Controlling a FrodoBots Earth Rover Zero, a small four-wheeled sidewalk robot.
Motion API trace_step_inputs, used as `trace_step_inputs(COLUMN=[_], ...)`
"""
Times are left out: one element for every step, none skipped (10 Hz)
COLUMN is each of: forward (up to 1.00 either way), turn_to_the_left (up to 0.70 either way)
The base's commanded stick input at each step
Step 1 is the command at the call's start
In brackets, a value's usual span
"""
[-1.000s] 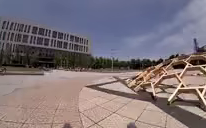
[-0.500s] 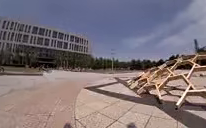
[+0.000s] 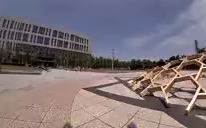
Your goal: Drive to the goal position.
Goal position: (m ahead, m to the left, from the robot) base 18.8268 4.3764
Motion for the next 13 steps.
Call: trace_step_inputs(forward=[0.45,0.45,0.45,0.45,0.45,0.45,0.45,0.45,0.45,0.45,0.45,0.45,0.45], turn_to_the_left=[0.0,0.0,0.0,0.0,0.0,0.0,0.0,0.0,0.0,0.0,0.0,0.0,0.0])
